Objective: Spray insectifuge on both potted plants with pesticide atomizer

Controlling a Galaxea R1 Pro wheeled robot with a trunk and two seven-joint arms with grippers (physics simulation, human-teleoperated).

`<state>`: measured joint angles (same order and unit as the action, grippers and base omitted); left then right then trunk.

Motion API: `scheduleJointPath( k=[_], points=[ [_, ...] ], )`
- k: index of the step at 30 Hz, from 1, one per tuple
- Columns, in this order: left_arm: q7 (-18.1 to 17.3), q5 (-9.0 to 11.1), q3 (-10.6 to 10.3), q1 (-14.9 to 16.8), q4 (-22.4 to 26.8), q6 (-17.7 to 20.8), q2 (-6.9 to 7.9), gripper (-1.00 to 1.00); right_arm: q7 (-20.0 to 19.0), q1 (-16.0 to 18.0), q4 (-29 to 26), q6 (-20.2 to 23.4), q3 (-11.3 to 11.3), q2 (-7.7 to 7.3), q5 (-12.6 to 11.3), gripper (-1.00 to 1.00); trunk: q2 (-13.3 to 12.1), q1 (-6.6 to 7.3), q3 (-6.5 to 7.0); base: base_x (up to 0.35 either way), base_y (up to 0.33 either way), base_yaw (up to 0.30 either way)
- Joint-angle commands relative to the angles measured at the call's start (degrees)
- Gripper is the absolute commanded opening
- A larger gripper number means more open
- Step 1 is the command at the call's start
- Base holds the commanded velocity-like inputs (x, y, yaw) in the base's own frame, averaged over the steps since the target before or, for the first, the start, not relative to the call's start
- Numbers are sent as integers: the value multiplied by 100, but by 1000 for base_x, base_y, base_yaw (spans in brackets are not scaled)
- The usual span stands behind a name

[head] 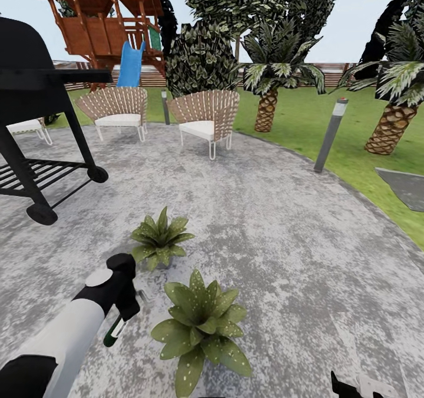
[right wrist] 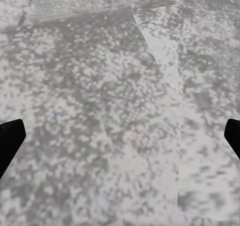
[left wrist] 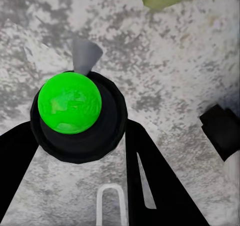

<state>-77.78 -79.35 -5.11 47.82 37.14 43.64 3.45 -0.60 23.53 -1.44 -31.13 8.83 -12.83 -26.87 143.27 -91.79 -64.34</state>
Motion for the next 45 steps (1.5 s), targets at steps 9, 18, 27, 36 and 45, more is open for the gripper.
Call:
scheduleJointPath(
  k=[9,18,27,36,45],
  points=[
    [408,25,-21,-403,-55,50,65,-100,-5,3,3,-16,49,-1,-55,100,2,1,-5,0,0,0],
    [383,439,122,-607,-7,-477,369,-100,-5,3,3,-16,49,7,-55,100,2,1,-5,0,0,0],
    [838,450,158,-607,4,-480,440,-100,-2,6,-6,-16,49,28,-64,100,2,1,-5,-1,-1,139],
    [596,455,109,-481,32,-507,346,-100,-2,4,-6,-16,49,17,-64,100,2,1,-5,-193,-141,24],
    [-810,-322,31,828,161,-514,94,-100,-2,3,3,-16,49,7,-56,100,2,1,-5,-142,-217,57]
  ],
)
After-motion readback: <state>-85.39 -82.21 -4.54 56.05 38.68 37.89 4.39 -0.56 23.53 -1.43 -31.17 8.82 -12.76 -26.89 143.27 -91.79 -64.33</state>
